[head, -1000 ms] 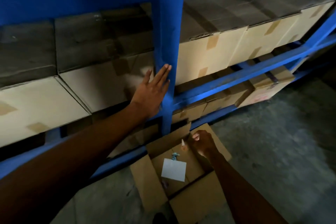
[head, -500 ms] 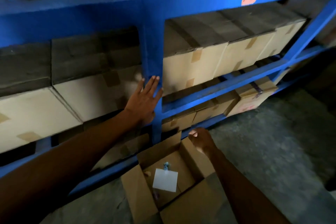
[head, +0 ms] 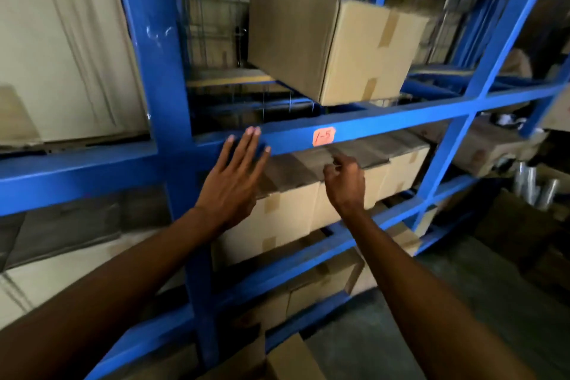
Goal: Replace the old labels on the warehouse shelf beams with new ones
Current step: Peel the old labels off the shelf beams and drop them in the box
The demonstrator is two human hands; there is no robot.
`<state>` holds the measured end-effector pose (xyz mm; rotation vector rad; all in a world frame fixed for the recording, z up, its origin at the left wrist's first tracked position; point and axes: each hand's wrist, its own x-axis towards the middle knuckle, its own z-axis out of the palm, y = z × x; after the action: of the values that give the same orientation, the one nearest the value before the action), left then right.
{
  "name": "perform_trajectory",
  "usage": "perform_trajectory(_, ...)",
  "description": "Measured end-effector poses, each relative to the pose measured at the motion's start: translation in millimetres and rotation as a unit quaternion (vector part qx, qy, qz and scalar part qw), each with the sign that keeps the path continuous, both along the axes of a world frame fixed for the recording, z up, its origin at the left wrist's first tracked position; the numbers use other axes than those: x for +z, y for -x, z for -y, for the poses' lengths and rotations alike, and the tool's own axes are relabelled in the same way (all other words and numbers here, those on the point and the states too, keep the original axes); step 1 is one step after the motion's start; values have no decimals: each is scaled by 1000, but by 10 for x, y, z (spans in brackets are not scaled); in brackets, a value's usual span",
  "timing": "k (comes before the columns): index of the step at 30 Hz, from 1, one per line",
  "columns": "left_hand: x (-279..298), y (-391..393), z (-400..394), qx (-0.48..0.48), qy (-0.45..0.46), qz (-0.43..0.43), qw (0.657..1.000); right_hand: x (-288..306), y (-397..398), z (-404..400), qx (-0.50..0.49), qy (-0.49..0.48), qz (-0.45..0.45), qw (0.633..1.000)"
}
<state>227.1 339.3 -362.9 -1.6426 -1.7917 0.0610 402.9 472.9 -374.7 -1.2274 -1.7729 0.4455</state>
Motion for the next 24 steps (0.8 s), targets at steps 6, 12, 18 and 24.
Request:
perform_trajectory(6, -25, 43, -135, 57, 16, -10, 998, 261, 156, -617, -75, -33, 25, 996)
perform_trajectory(12, -33, -10, -128, 74, 3, -36, 997, 120, 401, -652, -73, -54, 15, 996)
perform_trajectory(18, -56, -80, -175, 109, 21, -31, 993, 59, 391, -620, -57, -106, -62, 991)
perform_trajectory(24, -8, -62, -121, 96, 47, -14, 994, 86, 257, -633, -37, -96, -74, 992)
